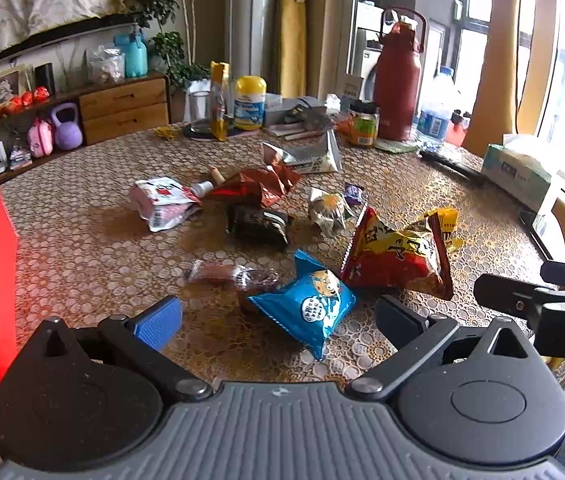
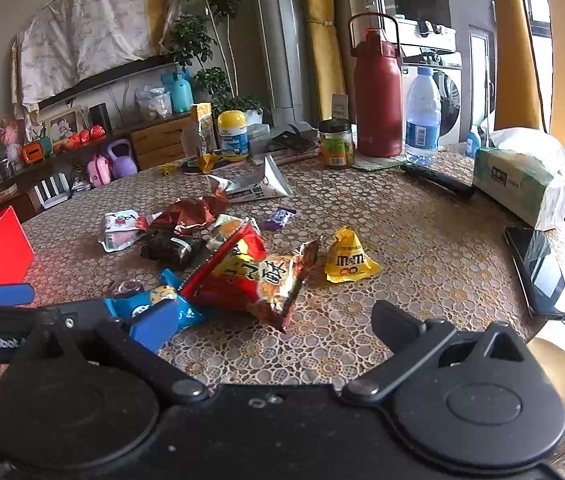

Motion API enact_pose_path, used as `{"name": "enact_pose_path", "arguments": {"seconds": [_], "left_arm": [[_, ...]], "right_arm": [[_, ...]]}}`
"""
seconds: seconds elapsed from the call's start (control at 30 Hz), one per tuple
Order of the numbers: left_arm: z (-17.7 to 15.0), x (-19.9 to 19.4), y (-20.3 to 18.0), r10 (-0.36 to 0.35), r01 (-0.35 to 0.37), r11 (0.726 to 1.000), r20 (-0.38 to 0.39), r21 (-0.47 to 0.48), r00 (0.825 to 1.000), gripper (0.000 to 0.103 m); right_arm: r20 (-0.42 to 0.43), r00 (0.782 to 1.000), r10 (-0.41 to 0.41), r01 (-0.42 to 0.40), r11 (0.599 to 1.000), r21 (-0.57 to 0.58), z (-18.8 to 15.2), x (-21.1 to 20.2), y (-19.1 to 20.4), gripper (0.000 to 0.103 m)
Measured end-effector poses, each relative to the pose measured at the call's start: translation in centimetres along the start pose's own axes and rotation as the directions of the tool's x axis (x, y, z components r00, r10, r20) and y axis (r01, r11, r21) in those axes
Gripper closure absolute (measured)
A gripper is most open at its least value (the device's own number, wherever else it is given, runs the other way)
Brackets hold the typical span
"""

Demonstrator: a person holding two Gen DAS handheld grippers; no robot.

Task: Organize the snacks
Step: 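Grasp the blue cookie bag with the left tool while the right grasps the red chip bag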

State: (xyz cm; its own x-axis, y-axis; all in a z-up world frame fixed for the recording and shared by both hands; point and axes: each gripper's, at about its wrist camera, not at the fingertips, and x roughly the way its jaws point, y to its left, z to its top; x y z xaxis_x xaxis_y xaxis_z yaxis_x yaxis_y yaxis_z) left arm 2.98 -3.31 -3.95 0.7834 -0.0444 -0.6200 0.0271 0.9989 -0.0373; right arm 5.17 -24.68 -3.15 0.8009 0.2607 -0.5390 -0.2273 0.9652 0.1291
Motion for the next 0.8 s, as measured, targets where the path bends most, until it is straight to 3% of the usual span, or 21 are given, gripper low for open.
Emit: {"name": "enact_pose_path", "arguments": {"seconds": [0.33,0.8], "left_arm": [[0.1,3.5,-1.1,-0.055,0.055,0.998,-0.059,-0.008,0.997,0.000],[-0.2,6.1,-1.3,-0.052,0.049,0.998,-0.088,-0.029,0.995,0.000]], "right_arm": [[-0.004,1.000,0.017,-0.017,1.000,0.025,-0.1,1.2,-1.5,0.000],[-0.005,1.000,0.012,-0.012,1.000,0.015,0.4,3.6,-2.6,0.000]]}}
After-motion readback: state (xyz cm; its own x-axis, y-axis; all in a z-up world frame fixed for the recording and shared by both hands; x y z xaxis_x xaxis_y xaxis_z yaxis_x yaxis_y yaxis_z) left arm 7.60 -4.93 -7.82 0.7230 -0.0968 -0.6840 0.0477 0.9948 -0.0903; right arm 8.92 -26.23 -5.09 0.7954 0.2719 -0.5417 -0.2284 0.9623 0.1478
